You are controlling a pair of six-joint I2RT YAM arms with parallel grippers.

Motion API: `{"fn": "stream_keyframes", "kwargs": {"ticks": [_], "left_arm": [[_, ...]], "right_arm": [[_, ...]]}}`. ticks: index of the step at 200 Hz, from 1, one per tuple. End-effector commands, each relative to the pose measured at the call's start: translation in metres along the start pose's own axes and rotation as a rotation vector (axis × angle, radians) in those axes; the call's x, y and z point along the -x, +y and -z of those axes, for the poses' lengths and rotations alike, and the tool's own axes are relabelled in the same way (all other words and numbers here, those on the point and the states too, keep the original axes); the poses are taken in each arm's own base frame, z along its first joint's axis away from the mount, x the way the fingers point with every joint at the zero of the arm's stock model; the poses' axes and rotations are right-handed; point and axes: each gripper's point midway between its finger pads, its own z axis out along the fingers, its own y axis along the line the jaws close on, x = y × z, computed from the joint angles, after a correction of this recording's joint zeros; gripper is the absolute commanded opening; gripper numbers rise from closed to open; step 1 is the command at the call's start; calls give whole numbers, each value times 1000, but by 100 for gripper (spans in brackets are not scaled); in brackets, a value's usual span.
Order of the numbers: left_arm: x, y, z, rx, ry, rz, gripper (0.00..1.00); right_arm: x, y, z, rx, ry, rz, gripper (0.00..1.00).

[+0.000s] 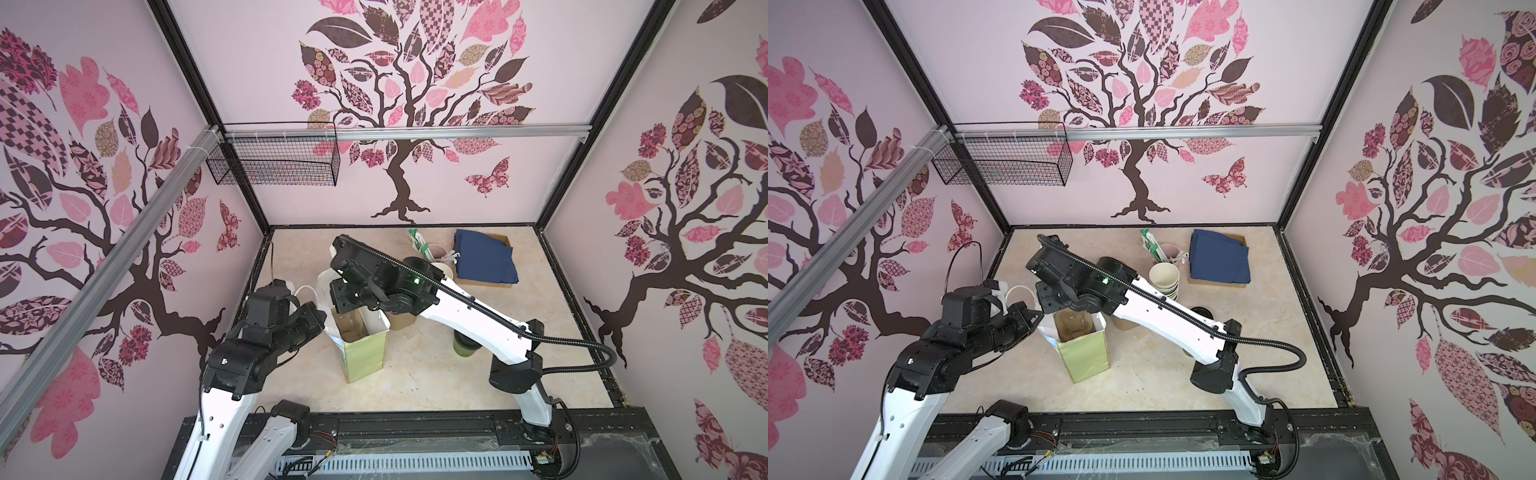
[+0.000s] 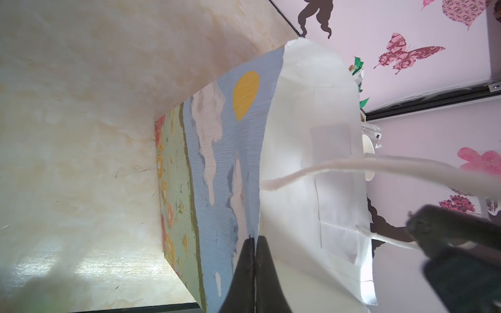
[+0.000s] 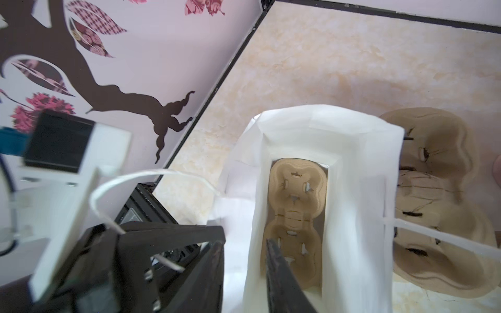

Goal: Pack a coffee takeout order
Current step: Press the cup tray against the takeout bag, then shake the takeout bag at the center of the table.

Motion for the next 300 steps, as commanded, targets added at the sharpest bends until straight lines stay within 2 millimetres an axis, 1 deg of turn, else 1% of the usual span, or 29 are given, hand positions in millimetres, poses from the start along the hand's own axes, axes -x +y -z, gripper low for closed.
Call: {"fn": "stream_keyframes", "kwargs": {"ticks": [1,12,24,30,42,56,69,80,99,106,114,125,146,160,177,193,209,234,265,300], "left_arm": [[6,-14,0,-84,-37,-63,0],[8,-19,3,-106,-52,-91,0],[9,-22,7,-119,-64,-122,0],[9,-23,8,-129,-69,-136,0],[8,-23,8,-140,-73,-159,0],[6,-22,7,-143,-74,-182,0],[4,-26,7,-172,-76,-218,0],[3,-30,10,-201,-91,-254,0],[4,-37,19,-258,-143,-310,0],[4,-38,21,-271,-159,-321,0],[5,-37,25,-276,-179,-337,0],[4,-37,27,-280,-190,-351,0],[0,-38,28,-296,-177,-369,0],[-3,-40,26,-307,-164,-378,0],[-3,-40,26,-307,-164,-387,0],[-3,-41,26,-313,-162,-396,0],[-4,-42,25,-322,-155,-403,0],[-8,-43,25,-337,-145,-413,0],[-11,-41,25,-340,-149,-416,0],[-12,-40,27,-344,-152,-416,0]], "right_arm": [[31,6,67,67,-104,-39,34],[38,5,86,79,-130,-44,39],[41,-1,106,71,-149,-48,44],[40,-7,112,54,-151,-40,48],[31,-23,116,-12,-130,-18,54],[16,-48,111,-128,-87,12,67],[5,-72,108,-226,-52,27,73],[3,-84,111,-276,-50,31,77],[2,-89,115,-274,-61,25,78],[0,-89,114,-262,-57,14,80],[-5,-90,111,-251,-41,6,81],[-14,-92,104,-241,-11,-6,85],[-28,-94,88,-214,42,-37,89],[-35,-94,78,-189,70,-62,90],[-38,-91,72,-168,85,-75,89],[-41,-90,67,-162,92,-82,88],[-45,-92,62,-175,98,-88,85],[-47,-101,56,-210,86,-107,77],[-49,-97,44,-187,82,-118,67],[-49,-92,35,-169,92,-124,47]]}}
